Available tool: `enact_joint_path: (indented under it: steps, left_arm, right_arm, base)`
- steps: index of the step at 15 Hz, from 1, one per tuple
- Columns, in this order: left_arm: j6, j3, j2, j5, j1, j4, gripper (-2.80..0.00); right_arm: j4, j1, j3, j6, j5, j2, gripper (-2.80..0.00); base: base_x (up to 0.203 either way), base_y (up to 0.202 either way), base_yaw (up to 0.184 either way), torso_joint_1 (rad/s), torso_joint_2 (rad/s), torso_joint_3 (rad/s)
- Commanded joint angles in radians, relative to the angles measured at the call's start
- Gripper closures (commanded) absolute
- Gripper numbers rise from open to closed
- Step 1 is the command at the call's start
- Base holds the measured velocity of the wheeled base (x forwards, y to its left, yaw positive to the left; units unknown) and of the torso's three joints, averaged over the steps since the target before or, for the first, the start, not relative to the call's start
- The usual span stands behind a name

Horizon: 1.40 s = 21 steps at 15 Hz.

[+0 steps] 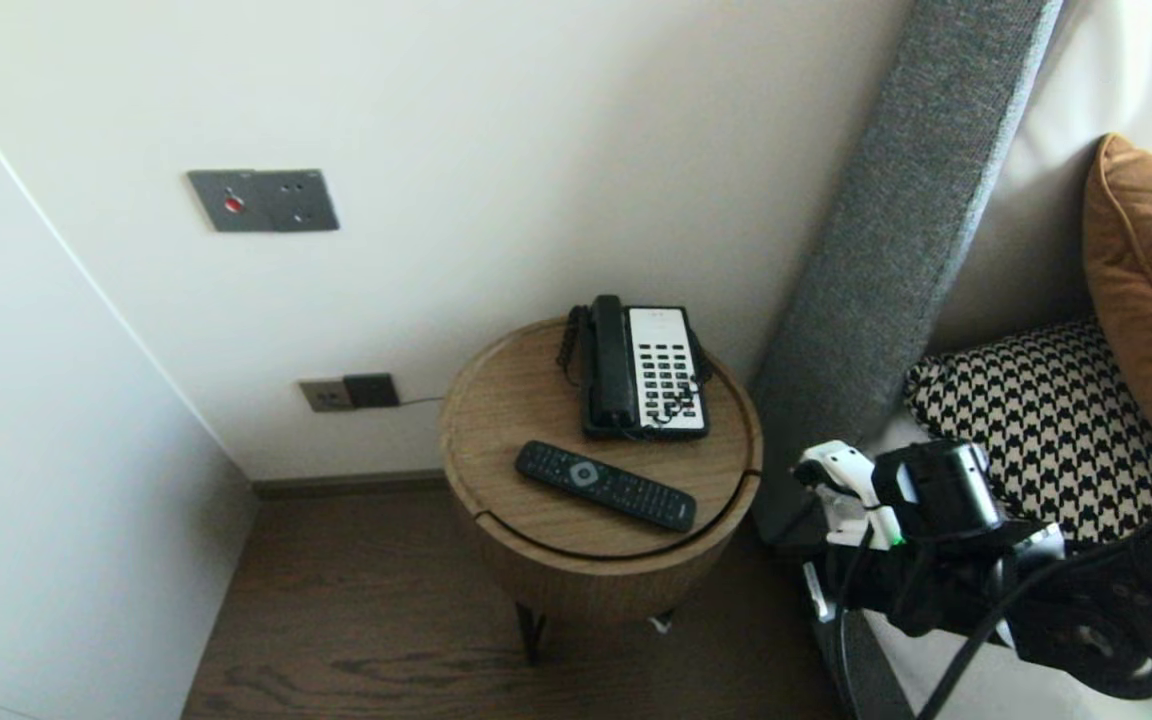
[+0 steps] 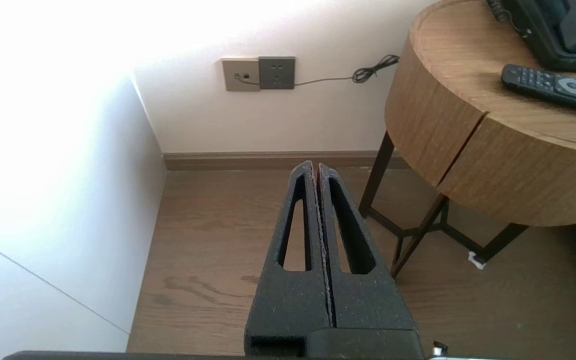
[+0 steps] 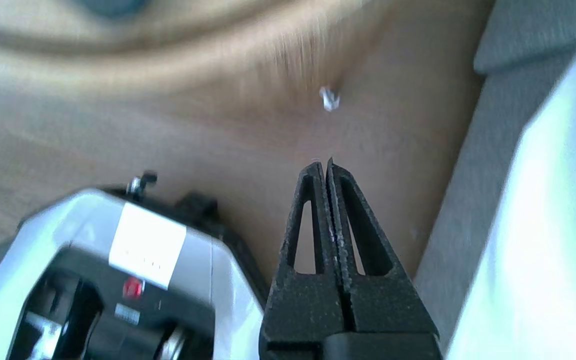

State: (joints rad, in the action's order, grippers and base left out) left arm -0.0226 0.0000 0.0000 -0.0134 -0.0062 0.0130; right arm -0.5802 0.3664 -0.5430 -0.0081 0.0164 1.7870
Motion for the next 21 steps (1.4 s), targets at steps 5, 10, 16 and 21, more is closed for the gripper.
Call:
enact_joint_path:
  steps: [5,10,16,21]
  left_arm:
    - [0.000,0.000,-0.002,0.000,0.000,0.001,0.00]
    - [0.000,0.000,-0.002,0.000,0.000,0.001,0.00]
    - [0.000,0.000,-0.002,0.000,0.000,0.001,0.00]
    - [0.000,0.000,-0.002,0.000,0.000,0.001,0.00]
  right_arm:
    - [0.012,-0.066,0.209,-0.007,0.000,-0.451,0.00]
    - [0.118,-0.250,0.341,-0.028,0.012,-0.821,0.00]
    - [0.272,-0.376,0.478,-0.062,0.127,-1.127,0.00]
    - [0.384,-0.395,0.539,-0.092,0.167,-1.309,0.00]
  base:
    - [0.000,0.000,0.000,0.000,0.00,0.000]
    - [0.000,0.000,0.000,0.000,0.00,0.000]
    - [0.000,0.000,0.000,0.000,0.00,0.000]
    - [0.000,0.000,0.000,0.000,0.00,0.000]
